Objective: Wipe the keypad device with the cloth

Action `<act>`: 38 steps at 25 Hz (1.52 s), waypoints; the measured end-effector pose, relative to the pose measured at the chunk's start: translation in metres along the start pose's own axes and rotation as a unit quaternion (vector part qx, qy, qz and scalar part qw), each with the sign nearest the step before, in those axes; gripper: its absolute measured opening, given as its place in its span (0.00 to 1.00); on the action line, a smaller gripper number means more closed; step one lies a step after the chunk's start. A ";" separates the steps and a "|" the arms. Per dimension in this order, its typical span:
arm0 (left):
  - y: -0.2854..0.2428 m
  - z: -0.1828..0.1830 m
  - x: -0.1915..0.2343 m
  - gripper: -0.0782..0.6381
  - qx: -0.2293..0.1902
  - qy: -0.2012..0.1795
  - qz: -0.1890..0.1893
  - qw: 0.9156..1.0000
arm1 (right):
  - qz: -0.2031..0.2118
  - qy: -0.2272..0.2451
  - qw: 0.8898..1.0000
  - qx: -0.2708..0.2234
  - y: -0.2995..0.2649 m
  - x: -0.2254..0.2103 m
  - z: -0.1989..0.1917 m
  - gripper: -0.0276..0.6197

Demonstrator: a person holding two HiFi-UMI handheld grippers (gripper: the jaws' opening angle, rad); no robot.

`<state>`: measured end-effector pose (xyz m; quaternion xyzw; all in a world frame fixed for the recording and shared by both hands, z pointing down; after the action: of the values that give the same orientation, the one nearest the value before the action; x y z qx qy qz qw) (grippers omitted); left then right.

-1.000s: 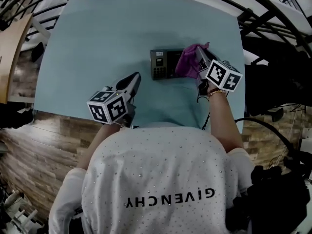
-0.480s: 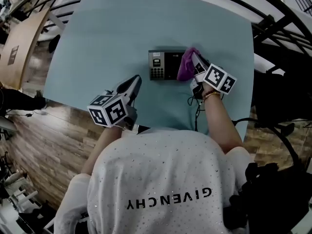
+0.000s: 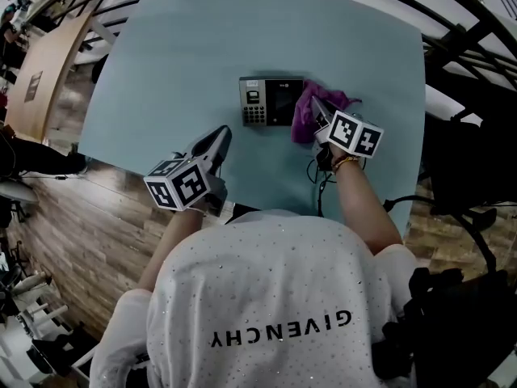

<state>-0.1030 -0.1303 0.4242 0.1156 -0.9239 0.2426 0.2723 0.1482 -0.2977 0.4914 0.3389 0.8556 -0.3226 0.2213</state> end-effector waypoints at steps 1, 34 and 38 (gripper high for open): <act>0.001 -0.003 -0.003 0.11 0.003 -0.002 0.002 1.000 | -0.003 0.008 1.000 0.011 0.001 -0.001 -0.003 0.09; -0.006 0.014 0.041 0.11 0.017 -0.031 -0.038 0.999 | -0.164 0.157 0.970 0.088 0.023 -0.013 -0.015 0.09; -0.013 0.036 0.077 0.11 0.042 -0.041 -0.050 0.997 | -0.219 0.147 0.964 0.008 0.021 -0.006 0.024 0.09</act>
<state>-0.1781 -0.1663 0.4465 0.1830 -0.9163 0.2625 0.2409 0.1717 -0.3049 0.4701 0.1886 0.9295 -0.3167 0.0138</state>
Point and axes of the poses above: the fingertips, and each gripper's own axes: y backward along the fingers, x to its left, z out of its top, the point moved 8 cm from there along y, backward along the fingers, and after that the axes turned 1 degree about y, right-handed, at the moved point
